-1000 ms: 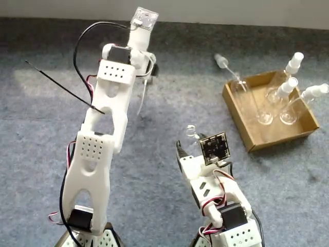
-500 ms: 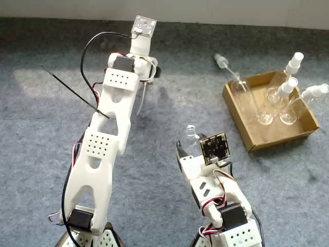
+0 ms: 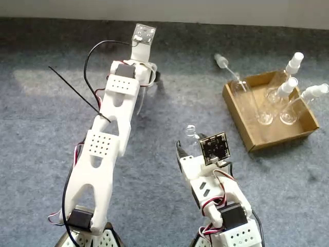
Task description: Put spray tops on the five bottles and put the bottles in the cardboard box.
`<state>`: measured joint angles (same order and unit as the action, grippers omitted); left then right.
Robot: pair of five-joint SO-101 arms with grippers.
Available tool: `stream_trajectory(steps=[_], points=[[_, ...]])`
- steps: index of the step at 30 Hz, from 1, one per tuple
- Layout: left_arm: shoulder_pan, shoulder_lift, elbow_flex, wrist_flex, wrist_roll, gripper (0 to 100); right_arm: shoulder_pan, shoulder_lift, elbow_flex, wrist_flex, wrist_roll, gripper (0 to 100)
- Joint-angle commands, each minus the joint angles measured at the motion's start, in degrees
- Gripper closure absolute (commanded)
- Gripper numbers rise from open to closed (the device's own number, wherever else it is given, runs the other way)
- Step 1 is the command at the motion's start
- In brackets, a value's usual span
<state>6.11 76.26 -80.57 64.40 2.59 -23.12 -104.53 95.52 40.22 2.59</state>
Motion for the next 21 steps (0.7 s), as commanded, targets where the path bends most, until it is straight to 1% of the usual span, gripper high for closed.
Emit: stream_trajectory(steps=[1, 4, 7, 11, 15, 21], points=[[-0.6, -1.1, -2.8, -1.1, 0.5, 87, -0.4, -0.4, 8.7, 0.1, 0.6, 91.8], [-0.7, -1.0, -2.8, -1.1, 0.5, 100, -0.4, -0.4, 8.7, 0.1, 0.6, 91.8], [-0.8, -1.0, -2.7, -1.1, 0.4, 97, -0.4, -0.4, 8.7, 0.1, 0.6, 91.8], [-0.8, -0.9, -2.8, -0.5, 0.4, 100, -0.4, -0.4, 8.7, 0.1, 0.6, 91.8], [-0.4, -1.6, -4.1, 5.2, 0.4, 99, -0.4, -0.4, 8.7, 0.1, 0.6, 91.8], [-0.3, -2.2, -14.5, 20.0, 0.2, 99, -0.4, -0.4, 8.7, 0.1, 0.6, 91.8]])
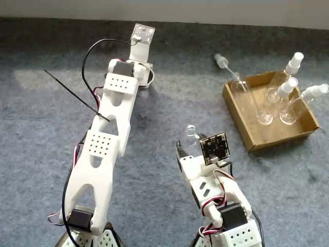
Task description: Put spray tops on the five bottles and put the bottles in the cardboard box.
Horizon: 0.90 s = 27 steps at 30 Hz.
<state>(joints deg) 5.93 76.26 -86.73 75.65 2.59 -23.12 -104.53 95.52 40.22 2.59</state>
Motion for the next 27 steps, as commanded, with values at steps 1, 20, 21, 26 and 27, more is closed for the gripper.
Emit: stream_trajectory(steps=[1, 20, 21, 26, 27], points=[[-0.1, -2.5, -8.9, 10.7, 0.2, 99, -0.4, -0.4, 8.7, 0.1, 0.6, 91.8], [-0.8, -16.6, -5.1, 25.4, -8.3, 99, -0.4, -0.4, 8.7, 0.1, 0.6, 91.8], [-0.8, -18.3, -3.0, 25.5, -8.3, 99, -0.4, -0.4, 8.7, 0.1, 0.6, 91.8], [-0.9, -29.1, 12.4, 25.5, -8.5, 99, -0.5, -0.4, 8.7, 0.1, 0.4, 91.8], [-0.9, -31.3, 15.2, 25.5, -8.5, 99, -0.5, -0.4, 8.7, 0.1, 0.4, 91.8]])
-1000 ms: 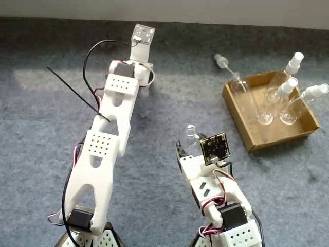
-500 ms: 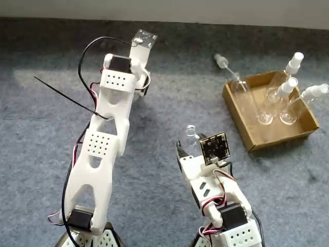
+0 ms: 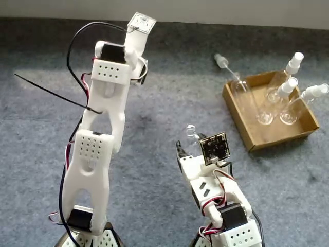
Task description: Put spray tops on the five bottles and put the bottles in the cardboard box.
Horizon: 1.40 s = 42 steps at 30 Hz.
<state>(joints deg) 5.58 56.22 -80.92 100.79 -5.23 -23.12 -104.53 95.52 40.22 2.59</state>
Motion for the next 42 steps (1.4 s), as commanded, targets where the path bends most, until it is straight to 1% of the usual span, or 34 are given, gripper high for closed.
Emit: stream_trajectory(steps=[1, 4, 10, 14, 17, 20, 24, 27, 31, 34, 38, 42], points=[[-0.6, -13.3, 12.1, 0.4, -0.7, 99, -0.5, -0.4, 8.7, 0.1, 0.4, 91.8], [-0.5, -19.0, 18.6, 0.3, -0.7, 99, -0.5, -0.4, 8.7, 0.1, 0.6, 91.8], [0.6, -29.5, 27.6, 0.3, -0.7, 99, -0.4, -0.4, 8.7, 0.5, 0.5, 91.8], [3.0, -37.6, 34.9, 0.3, -0.7, 99, -0.6, -0.7, 8.7, 6.0, 0.3, 91.8], [5.4, -44.3, 41.3, 0.2, -0.8, 99, -0.6, -0.7, 8.7, 6.0, 0.3, 91.8], [7.9, -50.8, 48.0, 0.1, -0.8, 99, -0.6, -0.7, 8.7, 8.1, 0.3, 91.8], [9.6, -57.5, 54.5, 0.1, -0.8, 99, -0.2, -0.7, 8.8, 8.3, 0.6, 91.8], [9.8, -61.3, 56.1, 0.0, -0.8, 99, -0.6, -0.8, 8.7, 8.0, 0.6, 91.8], [9.6, -65.9, 56.3, 0.1, -0.8, 99, -0.2, -0.6, 6.2, 3.4, 0.7, 91.7], [9.7, -69.5, 56.5, 0.4, -0.7, 99, -0.4, -0.4, 3.6, 2.6, 0.7, 91.7], [9.8, -74.2, 56.5, 0.4, -0.7, 99, -0.2, -0.3, -1.6, 4.0, 0.7, 91.6], [9.8, -77.9, 56.6, 0.4, -0.6, 99, -0.2, -0.3, -8.6, 9.5, 0.7, 91.5]])
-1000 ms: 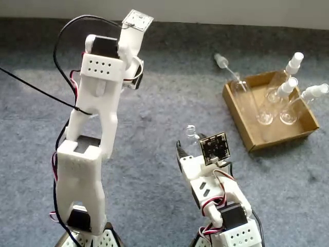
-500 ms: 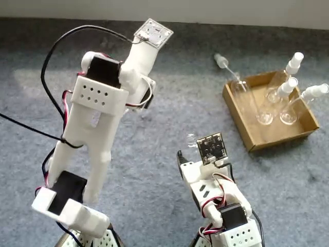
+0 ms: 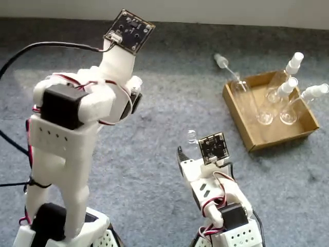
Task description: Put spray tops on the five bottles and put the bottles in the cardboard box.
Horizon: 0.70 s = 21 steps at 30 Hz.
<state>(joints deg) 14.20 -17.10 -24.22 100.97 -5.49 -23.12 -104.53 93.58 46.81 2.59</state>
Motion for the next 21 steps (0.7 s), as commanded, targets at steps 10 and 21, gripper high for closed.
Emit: stream_trajectory(steps=[10, 21], points=[[1.2, -6.4, 3.5, 0.2, -0.3, 99, -0.1, 6.5, -23.1, 11.9, 4.3, 91.5], [2.2, -6.3, -3.2, -2.3, 4.5, 99, -0.2, 33.6, -33.3, -2.2, -3.2, 91.5]])
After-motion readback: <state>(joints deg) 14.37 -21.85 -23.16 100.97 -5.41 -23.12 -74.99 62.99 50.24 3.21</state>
